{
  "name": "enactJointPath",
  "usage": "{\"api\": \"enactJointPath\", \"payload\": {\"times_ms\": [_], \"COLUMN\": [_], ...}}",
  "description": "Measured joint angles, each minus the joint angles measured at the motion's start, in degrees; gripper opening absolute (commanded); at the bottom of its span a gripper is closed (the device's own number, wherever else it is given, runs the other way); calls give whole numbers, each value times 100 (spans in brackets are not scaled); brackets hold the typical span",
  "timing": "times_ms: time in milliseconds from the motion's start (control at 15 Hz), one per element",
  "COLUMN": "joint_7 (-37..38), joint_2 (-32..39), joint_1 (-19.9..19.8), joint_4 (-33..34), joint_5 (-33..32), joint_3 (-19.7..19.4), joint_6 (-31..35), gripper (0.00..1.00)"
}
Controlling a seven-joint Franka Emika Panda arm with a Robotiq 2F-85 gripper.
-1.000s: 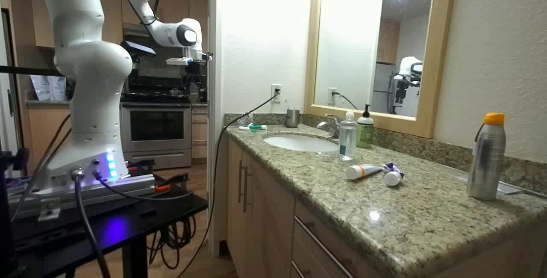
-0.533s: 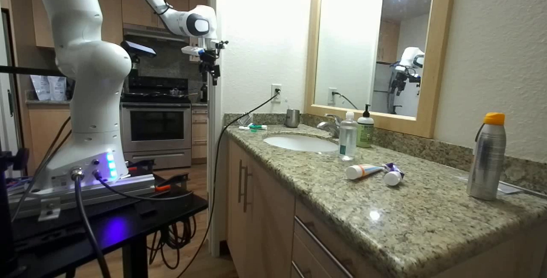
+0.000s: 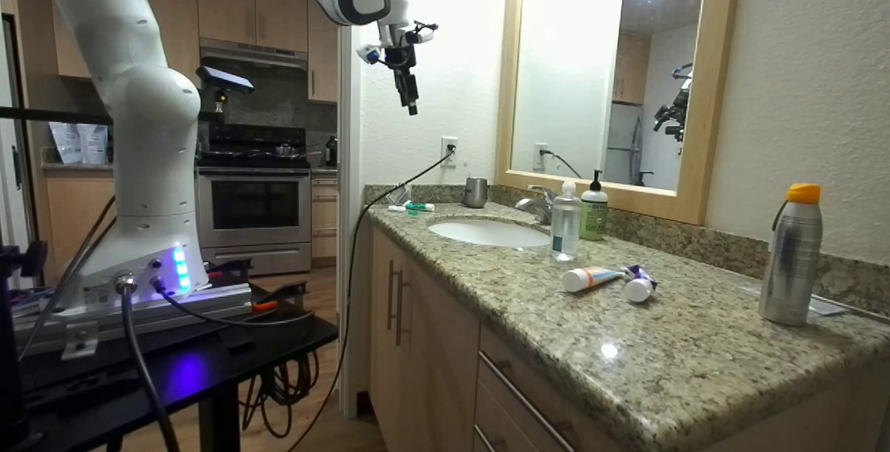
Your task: Move the clear bottle to the left side of the counter
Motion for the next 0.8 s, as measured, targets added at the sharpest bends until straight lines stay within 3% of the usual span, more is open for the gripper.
{"api": "enactJointPath", "payload": {"times_ms": [133,267,400,533,800], "joint_7": [-63,-103,-90,207,1310], "joint_2": [-9,-21,-8,128,893], "joint_1": [-293,-368,-374,-416,-732], "joint_4": [80,110,102,161,1273], "joint_5": [98,138,16,-373,-1114], "joint_3": [-380,-512,-456,-335,-239], "joint_6": [-11,-15,161,794,1287], "gripper": [100,100,100,100,100]}}
